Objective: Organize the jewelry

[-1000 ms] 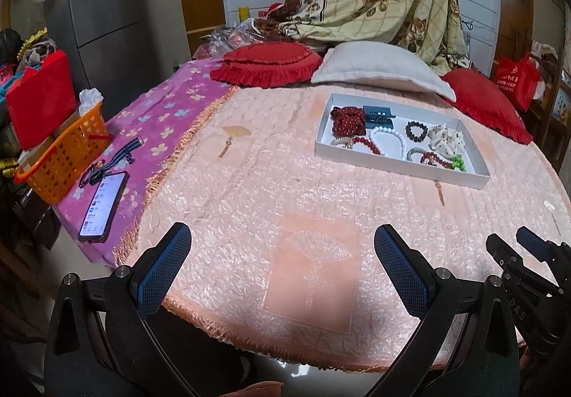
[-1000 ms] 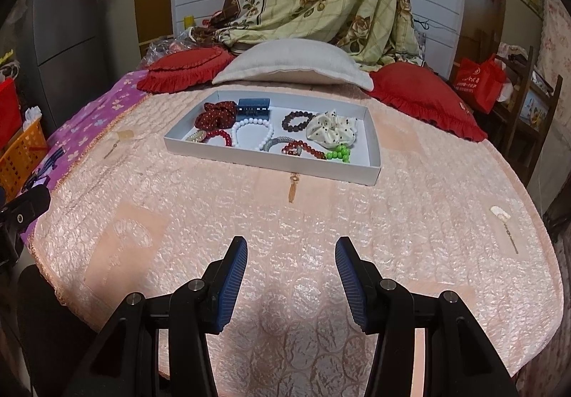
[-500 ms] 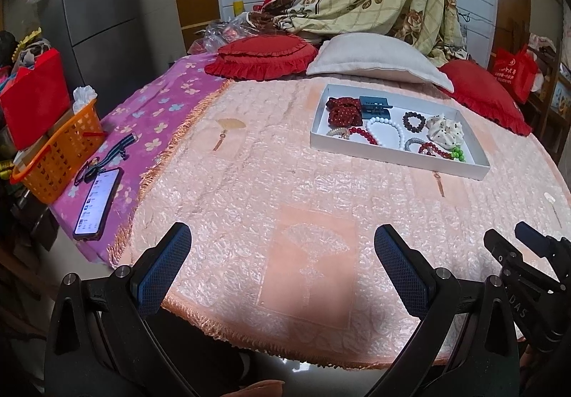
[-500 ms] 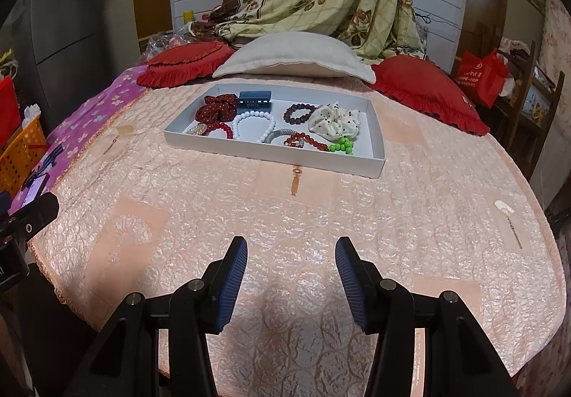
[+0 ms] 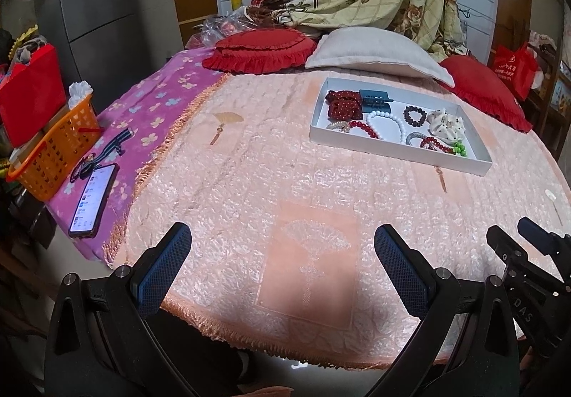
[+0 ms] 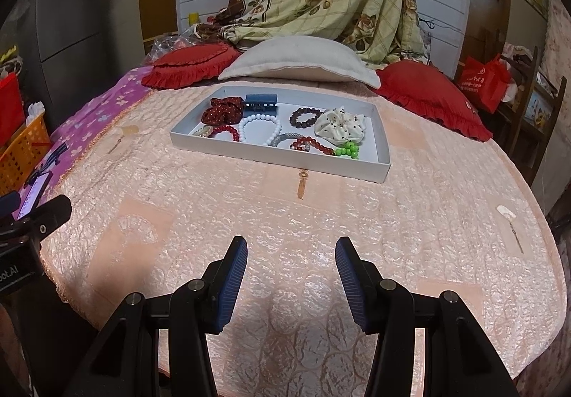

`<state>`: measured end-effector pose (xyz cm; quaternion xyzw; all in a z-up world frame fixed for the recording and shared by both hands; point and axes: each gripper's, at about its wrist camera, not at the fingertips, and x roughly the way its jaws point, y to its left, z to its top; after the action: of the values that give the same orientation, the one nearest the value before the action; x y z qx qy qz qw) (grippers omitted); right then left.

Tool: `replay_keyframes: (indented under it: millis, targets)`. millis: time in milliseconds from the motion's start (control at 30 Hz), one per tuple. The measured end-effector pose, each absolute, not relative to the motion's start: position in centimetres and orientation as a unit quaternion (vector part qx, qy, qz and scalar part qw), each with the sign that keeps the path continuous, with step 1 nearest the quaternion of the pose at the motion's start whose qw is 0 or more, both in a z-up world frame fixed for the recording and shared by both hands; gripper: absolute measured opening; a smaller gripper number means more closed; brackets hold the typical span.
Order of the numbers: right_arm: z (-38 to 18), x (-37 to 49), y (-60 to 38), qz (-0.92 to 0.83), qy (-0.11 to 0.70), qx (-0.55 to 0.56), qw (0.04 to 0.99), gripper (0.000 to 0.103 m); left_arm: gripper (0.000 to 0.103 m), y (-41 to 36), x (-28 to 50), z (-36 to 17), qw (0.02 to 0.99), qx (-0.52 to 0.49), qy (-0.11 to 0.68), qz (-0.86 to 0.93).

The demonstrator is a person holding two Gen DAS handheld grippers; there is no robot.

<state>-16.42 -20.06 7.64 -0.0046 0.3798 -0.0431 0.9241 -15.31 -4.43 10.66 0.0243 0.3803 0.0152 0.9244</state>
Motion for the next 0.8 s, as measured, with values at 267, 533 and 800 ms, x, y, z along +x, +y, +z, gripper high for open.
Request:
replay_keyframes:
  millis: [267,533,800]
  targets:
    - [7.66,-16.39,-19.79,-0.035,0.383,0.0,0.923,0.049,0.103,-4.41,-15.17,10.49,0.923,0.023,0.383,0.014]
    - [7.95,-16.61,-19.68,-0.038,0.374,0.002,0.926,0.049,0.103,-4.44,-15.07,10.2,0.922,0.025,0.385,0.014]
    - [7.83,-16.58,-19.71,-0.036,0.374,0.004,0.927,0.049,0.103,-4.51,-15.05,9.68,0.922,0.03,0.387,0.011]
